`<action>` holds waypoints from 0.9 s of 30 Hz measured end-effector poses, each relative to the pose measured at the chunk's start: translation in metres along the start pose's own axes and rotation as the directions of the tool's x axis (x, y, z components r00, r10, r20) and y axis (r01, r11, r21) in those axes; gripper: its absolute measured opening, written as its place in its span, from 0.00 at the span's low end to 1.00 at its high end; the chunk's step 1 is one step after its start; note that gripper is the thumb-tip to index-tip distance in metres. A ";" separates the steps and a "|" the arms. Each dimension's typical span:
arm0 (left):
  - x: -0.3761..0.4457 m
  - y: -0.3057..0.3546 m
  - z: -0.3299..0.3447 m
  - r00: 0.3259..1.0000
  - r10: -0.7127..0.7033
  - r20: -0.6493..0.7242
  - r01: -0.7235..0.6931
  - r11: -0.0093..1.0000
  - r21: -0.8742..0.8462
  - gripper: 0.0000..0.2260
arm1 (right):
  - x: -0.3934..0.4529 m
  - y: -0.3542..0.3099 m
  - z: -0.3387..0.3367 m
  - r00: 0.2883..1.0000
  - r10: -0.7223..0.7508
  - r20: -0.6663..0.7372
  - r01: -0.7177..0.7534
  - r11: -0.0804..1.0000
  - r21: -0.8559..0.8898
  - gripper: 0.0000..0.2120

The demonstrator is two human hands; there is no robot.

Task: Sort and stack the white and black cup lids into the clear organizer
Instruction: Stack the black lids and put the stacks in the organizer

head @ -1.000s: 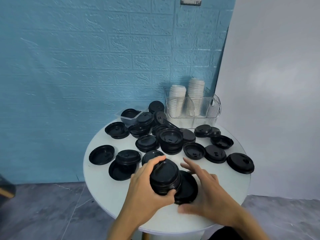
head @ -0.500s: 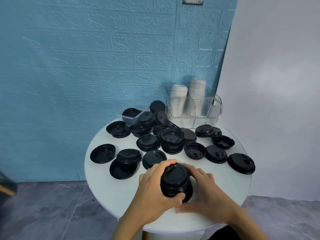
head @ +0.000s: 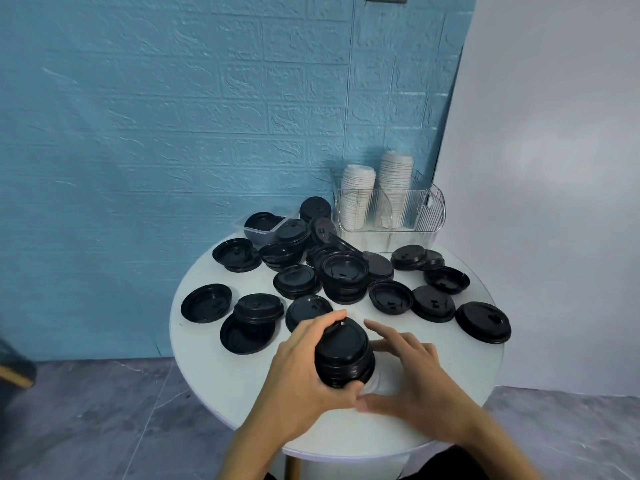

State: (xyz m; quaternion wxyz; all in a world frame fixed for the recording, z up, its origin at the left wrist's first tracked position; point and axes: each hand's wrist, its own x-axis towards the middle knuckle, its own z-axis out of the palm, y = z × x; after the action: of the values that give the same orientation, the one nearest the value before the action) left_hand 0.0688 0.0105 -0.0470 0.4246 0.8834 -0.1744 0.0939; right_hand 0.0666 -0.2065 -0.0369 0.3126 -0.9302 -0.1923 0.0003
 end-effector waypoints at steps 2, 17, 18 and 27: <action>0.001 -0.001 -0.005 0.999 0.016 -0.043 -0.015 1.000 0.006 0.40 | 0.000 0.002 0.001 1.000 0.009 -0.009 -0.009 1.000 0.007 0.48; -0.016 -0.012 -0.010 0.999 -0.029 0.015 0.026 0.988 0.150 0.39 | -0.013 0.028 -0.021 0.989 0.069 -0.134 -0.089 0.985 -0.150 0.33; -0.015 -0.010 -0.009 0.999 -0.023 0.029 0.017 0.984 0.179 0.39 | -0.012 0.028 -0.020 0.990 0.065 -0.122 -0.085 0.983 -0.161 0.36; -0.007 -0.008 -0.010 0.990 -0.073 0.120 0.030 0.944 0.329 0.37 | 0.002 0.021 -0.016 0.994 0.063 -0.094 -0.073 0.991 -0.109 0.34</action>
State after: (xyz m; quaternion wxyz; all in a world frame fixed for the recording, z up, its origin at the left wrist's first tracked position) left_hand 0.0651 0.0250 -0.0486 0.2626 0.9500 -0.1608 0.0524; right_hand 0.0779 -0.2305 -0.0367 0.2681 -0.9514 -0.1458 -0.0418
